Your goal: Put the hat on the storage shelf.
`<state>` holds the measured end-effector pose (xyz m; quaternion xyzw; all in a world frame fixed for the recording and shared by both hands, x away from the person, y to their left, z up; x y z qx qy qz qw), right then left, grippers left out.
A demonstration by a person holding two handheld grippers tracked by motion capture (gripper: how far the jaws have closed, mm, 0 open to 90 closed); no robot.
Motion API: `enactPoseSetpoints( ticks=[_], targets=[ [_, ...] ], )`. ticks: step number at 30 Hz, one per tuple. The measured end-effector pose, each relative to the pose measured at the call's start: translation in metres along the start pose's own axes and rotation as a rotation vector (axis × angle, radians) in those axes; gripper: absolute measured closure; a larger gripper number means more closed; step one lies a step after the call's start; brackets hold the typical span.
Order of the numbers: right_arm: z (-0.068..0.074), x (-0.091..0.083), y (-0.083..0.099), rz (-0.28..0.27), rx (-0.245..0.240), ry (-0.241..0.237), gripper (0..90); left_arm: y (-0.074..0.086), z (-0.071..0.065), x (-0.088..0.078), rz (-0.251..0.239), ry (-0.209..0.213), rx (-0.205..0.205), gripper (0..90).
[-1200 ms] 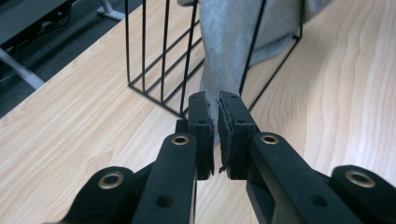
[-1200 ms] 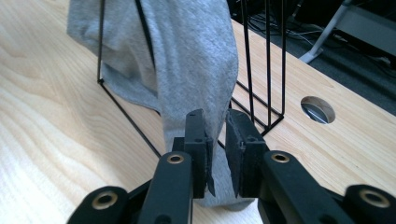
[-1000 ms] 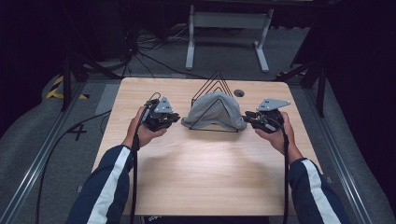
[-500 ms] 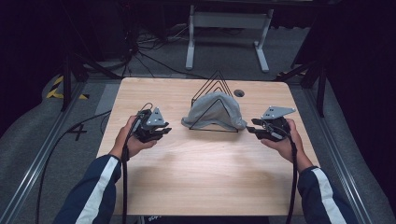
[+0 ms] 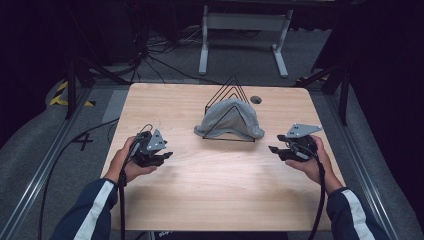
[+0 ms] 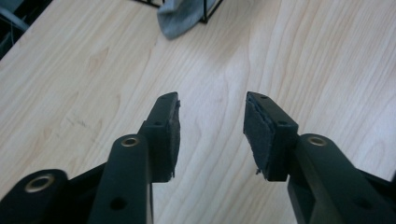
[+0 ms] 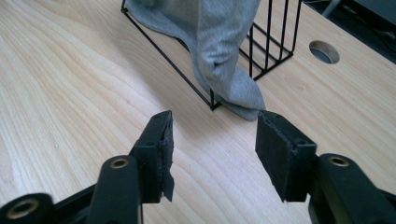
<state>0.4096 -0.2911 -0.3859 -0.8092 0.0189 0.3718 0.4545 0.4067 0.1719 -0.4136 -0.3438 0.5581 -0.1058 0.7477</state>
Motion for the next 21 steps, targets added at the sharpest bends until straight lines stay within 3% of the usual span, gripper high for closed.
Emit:
enactPoseSetpoints(
  ticks=[10, 17, 21],
  targets=[
    [0.001, -0.01, 0.023, 0.009, 0.005, 0.024, 39.1, 0.025, -0.009, -0.008, 0.031, -0.008, -0.041, 37.3],
    [0.002, -0.017, 0.048, 0.027, 0.03, 0.026, 35.5, 0.047, -0.013, -0.01, 0.043, 0.015, -0.082, 29.3],
    [0.003, -0.02, 0.063, 0.033, 0.043, 0.025, 33.5, 0.061, -0.018, -0.01, 0.07, 0.04, -0.081, 26.3]
  ],
)
Point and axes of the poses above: each handheld gripper's, and its own axes: x roughly forward along the jaws, y roughly out of its underside, z roughly to its left, the point moved 1 cm from there along x, roughly forward along the jaws, and after that the axes turned 10 degrees about y, right-handed, at the moved point
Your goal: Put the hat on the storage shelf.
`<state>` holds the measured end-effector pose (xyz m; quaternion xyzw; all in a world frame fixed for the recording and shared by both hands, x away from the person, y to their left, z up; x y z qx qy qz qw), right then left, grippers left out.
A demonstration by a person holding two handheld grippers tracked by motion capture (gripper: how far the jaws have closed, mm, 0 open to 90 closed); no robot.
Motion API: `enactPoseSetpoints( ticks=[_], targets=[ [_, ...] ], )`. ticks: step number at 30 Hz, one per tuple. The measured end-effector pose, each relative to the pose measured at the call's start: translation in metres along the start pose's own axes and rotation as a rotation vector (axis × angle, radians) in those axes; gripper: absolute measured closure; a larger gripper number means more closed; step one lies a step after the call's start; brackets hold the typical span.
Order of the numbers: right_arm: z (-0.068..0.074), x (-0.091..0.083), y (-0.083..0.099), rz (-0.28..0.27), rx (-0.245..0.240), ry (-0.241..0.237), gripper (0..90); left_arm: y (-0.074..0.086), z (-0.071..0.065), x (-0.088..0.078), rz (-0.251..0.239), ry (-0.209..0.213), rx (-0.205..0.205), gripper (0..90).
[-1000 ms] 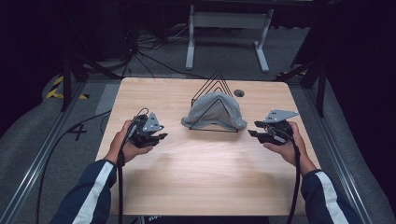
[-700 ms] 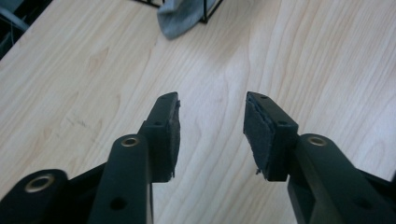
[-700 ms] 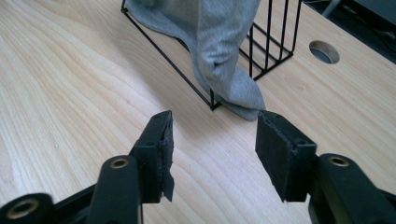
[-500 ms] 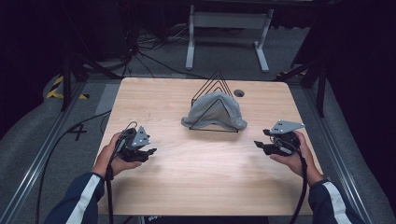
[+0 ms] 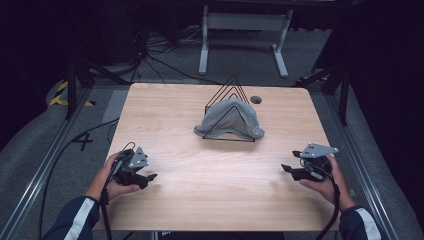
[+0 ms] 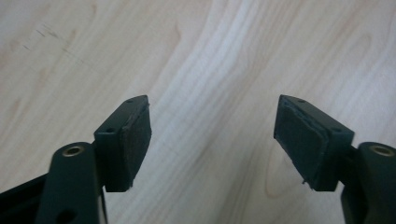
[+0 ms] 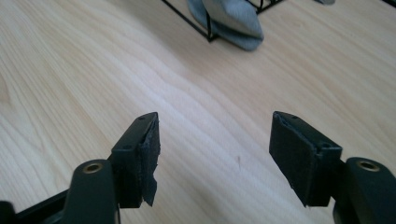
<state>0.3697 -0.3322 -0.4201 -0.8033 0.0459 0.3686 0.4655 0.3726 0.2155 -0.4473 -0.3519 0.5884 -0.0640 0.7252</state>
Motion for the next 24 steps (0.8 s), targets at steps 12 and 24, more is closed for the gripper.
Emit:
enactPoseSetpoints(
  ticks=[12, 24],
  targets=[
    [0.003, -0.004, 0.066, 0.071, 0.094, -0.027, 26.7, 0.041, -0.016, 0.005, -0.064, 0.063, -0.082, 23.5],
    [0.001, -0.014, 0.087, 0.024, 0.206, 0.004, 23.1, 0.055, -0.017, 0.01, -0.184, 0.055, -0.229, 17.3]
  ],
)
Point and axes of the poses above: each handheld gripper's, and its own axes: x roughly forward along the jaws, y roughly out of its underside, z roughly to its left, the point moved 1 cm from there along x, roughly forward along the jaws, and after that the axes turned 10 degrees about y, right-handed, at the moved point
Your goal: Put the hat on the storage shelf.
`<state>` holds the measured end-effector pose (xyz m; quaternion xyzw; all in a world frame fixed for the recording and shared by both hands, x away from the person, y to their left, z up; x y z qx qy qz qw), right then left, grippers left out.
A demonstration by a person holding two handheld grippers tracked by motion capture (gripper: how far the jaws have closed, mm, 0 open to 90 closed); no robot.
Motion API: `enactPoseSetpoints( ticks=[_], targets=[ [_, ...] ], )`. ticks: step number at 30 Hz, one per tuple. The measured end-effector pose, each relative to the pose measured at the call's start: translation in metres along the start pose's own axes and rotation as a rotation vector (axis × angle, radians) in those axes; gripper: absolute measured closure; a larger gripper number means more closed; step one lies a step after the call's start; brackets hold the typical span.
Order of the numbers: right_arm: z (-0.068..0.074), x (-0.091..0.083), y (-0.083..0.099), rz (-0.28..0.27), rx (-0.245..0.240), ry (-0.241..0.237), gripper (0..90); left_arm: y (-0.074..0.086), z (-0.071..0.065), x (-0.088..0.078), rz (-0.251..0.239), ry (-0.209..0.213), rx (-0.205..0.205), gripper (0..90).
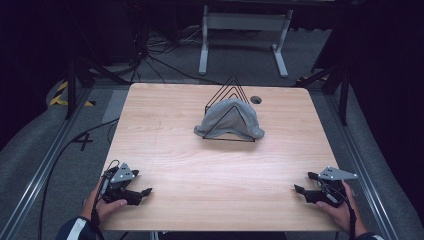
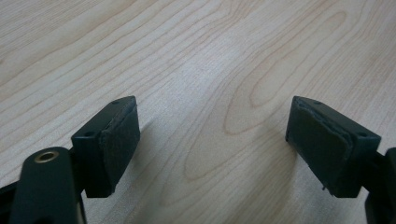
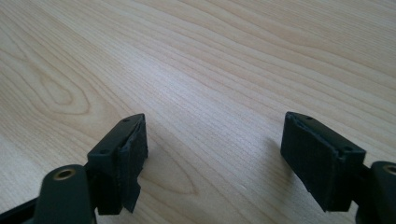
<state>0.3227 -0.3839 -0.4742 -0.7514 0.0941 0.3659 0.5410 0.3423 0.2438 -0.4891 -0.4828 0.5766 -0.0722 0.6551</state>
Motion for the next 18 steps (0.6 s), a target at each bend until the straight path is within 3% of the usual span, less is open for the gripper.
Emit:
enactPoseSetpoints(
  ticks=[18],
  targets=[
    [-0.0008, -0.0002, 0.0008, 0.004, 0.021, 0.025, 21.4, -0.0009, 0.0012, 0.0016, 0.002, -0.002, 0.001, 14.2]
  ],
)
Point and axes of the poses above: each handheld gripper's, and its own axes: x roughly forward along the jaws, y roughly out of its underside, z roughly to its left, the point moved 1 cm from there along x, roughly forward along the jaws, and after that the axes turned 10 degrees about y, right-handed, at the moved point
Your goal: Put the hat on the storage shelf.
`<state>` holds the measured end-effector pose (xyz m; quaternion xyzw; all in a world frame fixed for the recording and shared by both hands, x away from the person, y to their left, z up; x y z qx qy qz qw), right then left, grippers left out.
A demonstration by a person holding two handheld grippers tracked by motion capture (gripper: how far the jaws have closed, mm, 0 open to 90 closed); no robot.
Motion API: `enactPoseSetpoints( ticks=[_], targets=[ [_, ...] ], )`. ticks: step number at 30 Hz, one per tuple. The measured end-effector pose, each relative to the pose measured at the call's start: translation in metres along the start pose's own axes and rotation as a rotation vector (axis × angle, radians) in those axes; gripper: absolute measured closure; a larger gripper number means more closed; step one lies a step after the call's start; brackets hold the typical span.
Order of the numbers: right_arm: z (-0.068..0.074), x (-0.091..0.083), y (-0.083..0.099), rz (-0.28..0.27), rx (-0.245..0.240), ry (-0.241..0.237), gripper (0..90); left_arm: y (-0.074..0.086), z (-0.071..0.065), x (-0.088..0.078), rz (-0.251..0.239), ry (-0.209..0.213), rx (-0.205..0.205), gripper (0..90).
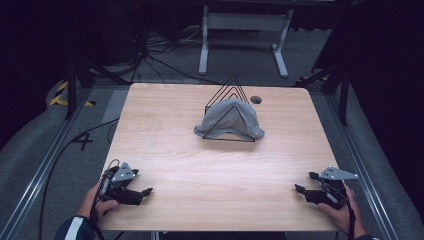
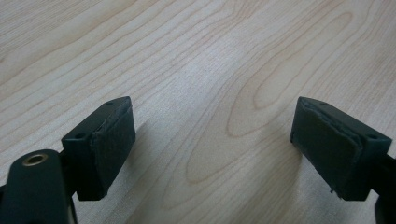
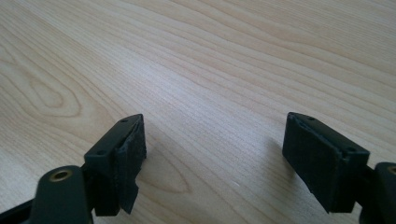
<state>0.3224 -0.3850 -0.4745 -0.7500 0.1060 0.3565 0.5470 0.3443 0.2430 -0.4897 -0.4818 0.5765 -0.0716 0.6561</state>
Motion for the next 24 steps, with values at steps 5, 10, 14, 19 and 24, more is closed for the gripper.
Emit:
enactPoseSetpoints(
  ticks=[5, 10, 14, 19, 24],
  targets=[
    [0.0003, 0.0004, -0.0003, 0.002, 0.006, 0.003, 20.7, 0.0001, -0.0003, 0.0003, -0.002, 0.001, -0.007, 13.8],
    [0.0, 0.0004, -0.0003, 0.003, 0.01, 0.006, 20.7, 0.0001, -0.0003, 0.0003, -0.002, 0.001, -0.007, 13.8],
    [-0.0004, 0.0002, -0.0003, 0.006, 0.007, 0.008, 20.7, 0.0001, -0.0004, 0.0004, -0.002, 0.001, -0.008, 13.8],
    [-0.0004, 0.0002, -0.0004, 0.006, 0.009, 0.009, 20.7, 0.0001, -0.0003, 0.0003, -0.002, 0.001, -0.007, 13.8],
    [-0.0004, 0.0002, -0.0003, 0.006, 0.009, 0.008, 20.7, 0.0, -0.0004, 0.0004, -0.002, 0.001, -0.008, 13.8]
  ],
)
Point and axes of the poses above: each handheld gripper's, and its own axes: x roughly forward along the jaws, y roughly out of its underside, z roughly to its left, the point moved 1 cm from there along x, roughly forward along the jaws, and after that the axes turned 10 degrees about y, right-handed, at the moved point
